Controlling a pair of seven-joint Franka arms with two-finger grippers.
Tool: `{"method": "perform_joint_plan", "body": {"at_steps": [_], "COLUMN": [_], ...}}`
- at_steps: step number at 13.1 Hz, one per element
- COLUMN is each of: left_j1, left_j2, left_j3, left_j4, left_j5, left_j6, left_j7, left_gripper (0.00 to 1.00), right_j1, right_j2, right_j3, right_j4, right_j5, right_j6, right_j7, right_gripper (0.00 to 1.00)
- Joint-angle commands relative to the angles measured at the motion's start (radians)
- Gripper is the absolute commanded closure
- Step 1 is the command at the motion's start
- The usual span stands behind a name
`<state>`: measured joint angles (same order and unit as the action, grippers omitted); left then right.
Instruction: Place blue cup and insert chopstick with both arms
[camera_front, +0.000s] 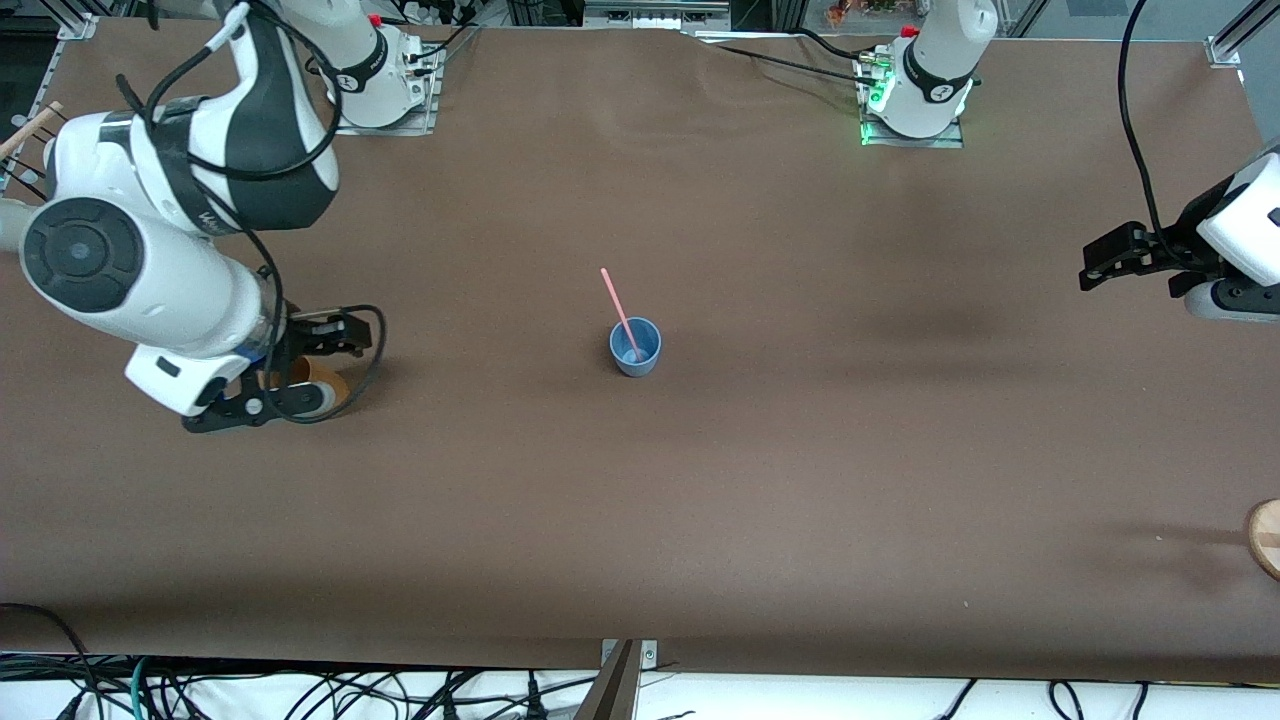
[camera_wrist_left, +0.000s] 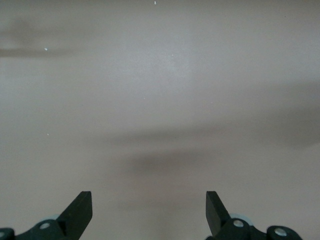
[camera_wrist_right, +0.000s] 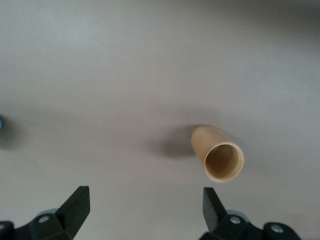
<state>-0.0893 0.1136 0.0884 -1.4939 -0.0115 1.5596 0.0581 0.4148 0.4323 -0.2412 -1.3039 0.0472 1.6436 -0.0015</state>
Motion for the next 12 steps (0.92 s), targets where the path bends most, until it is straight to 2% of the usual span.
{"method": "perform_joint_plan", "body": {"at_steps": [1,5,8,12], "left_j1": [0.003,0.003,0.002,0.002], "left_j2": [-0.002,0.0,0.0,-0.002], "left_j3": [-0.001,-0.001,-0.001,-0.001], "left_j4": [0.004,0.004,0.004,0.004], "left_j5": [-0.002,-0.002,-0.002,-0.002], "left_j6": [-0.009,-0.009,-0.009,-0.009], "left_j7": [-0.003,-0.003,-0.003,-0.003], "left_gripper": [0.0,0.0,0.0,0.0], "right_j1": [-0.065,-0.26,-0.361,-0.375], "right_j2": [-0.223,-0.343,-0.421,-0.478], "right_j3": [0.037,0.193,0.206,0.201], "right_j4": [-0.311,-0.451,-0.479,-0.428], "right_j5": [0.0,-0.012,-0.013,-0.021], "right_j6": [0.14,0.202,0.202,0.047], "right_j7": [0.085,0.175,0.152,0.146], "right_gripper": [0.0,0.0,0.0,0.0]}}
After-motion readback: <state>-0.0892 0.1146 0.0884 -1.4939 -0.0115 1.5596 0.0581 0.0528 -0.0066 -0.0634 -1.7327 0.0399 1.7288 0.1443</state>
